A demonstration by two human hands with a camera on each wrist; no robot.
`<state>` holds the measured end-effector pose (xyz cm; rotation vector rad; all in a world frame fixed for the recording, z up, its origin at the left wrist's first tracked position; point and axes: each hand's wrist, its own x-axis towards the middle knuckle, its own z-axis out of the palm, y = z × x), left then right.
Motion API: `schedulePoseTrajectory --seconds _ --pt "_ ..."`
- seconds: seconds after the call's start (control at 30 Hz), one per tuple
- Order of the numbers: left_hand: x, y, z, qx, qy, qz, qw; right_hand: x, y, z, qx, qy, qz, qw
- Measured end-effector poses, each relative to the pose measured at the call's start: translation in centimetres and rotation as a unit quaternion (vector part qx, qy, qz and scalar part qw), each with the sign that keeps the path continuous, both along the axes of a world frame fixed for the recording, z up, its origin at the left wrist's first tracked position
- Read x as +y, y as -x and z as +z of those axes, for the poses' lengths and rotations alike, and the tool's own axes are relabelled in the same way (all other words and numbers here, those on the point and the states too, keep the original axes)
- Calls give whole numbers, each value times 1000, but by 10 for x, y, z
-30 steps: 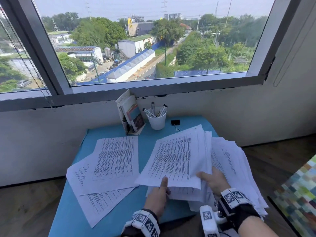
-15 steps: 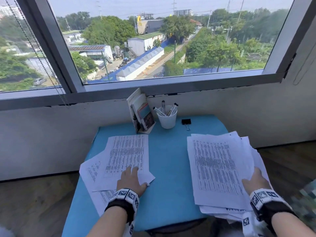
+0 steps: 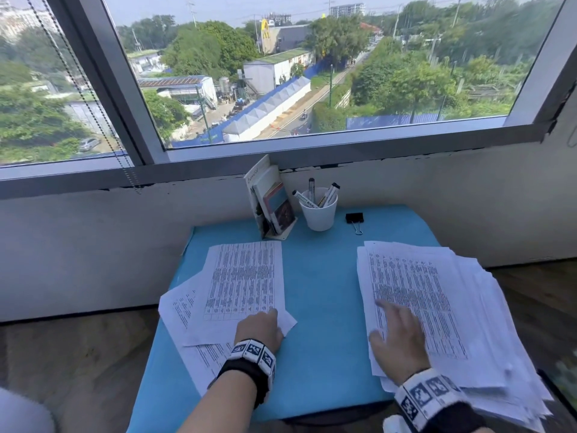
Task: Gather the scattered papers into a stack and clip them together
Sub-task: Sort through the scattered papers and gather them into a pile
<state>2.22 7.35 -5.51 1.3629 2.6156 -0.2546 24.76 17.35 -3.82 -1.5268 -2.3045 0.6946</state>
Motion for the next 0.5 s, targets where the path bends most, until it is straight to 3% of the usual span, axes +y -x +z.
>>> schedulePoseTrajectory --seconds 0.1,0.2,0.3,0.5 --pt "-4 0 3 -15 -9 16 1000 -27 28 -10 50 72 101 991" --pt "-6 -2 4 -34 -20 29 999 -42 42 -21 16 137 145 980" --pt "-7 -5 3 -33 -19 26 999 -47 43 -28 -40 122 165 978" --pt "-2 -2 8 -27 -9 19 999 -44 40 -34 -31 102 175 979"
